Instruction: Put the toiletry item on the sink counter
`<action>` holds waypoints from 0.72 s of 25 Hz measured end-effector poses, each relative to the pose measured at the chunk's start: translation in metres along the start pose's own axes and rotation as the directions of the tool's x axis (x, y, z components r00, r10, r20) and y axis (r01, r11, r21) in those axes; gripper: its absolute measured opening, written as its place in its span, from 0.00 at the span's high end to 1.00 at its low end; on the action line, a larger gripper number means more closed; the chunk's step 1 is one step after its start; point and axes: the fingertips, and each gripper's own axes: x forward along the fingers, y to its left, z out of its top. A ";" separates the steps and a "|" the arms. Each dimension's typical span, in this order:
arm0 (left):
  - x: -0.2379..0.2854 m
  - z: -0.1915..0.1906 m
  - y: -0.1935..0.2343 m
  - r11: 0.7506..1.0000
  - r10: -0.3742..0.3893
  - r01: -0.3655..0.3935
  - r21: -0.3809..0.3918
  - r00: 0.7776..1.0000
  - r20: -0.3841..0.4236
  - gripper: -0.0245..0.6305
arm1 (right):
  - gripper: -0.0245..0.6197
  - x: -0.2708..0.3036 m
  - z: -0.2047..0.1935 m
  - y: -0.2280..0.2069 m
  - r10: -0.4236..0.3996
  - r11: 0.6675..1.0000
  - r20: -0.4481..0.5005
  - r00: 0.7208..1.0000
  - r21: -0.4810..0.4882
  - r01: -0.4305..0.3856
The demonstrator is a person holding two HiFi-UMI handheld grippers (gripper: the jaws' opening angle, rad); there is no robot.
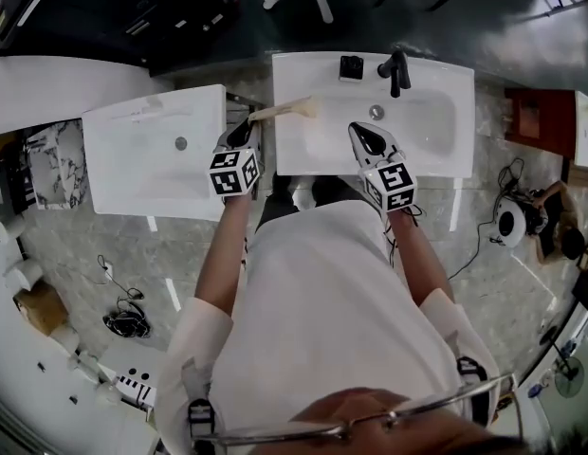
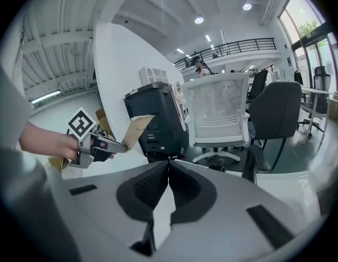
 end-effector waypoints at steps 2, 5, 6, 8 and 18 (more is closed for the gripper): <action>0.010 -0.002 0.002 1.000 0.018 -0.018 0.003 1.000 -0.011 0.89 | 0.95 0.005 -0.001 -0.003 0.014 1.000 -0.005 1.000 0.005 -0.014; 0.025 -0.005 0.004 0.999 0.042 -0.042 0.001 0.999 -0.023 0.89 | 0.95 0.011 -0.006 -0.006 0.037 0.999 -0.017 0.999 0.012 -0.036; 0.030 -0.006 0.004 0.999 0.051 -0.051 -0.001 0.998 -0.028 0.89 | 0.95 0.013 -0.008 -0.006 0.043 0.999 -0.024 0.999 0.016 -0.043; 0.040 -0.007 0.008 0.997 0.071 -0.071 -0.003 0.997 -0.032 0.89 | 0.95 0.016 -0.014 -0.008 0.055 0.998 -0.033 0.998 0.027 -0.054; 0.094 -0.015 0.021 0.980 0.169 -0.158 0.120 0.982 -0.086 0.89 | 0.95 0.032 -0.024 -0.019 0.087 0.996 -0.060 0.994 0.036 -0.085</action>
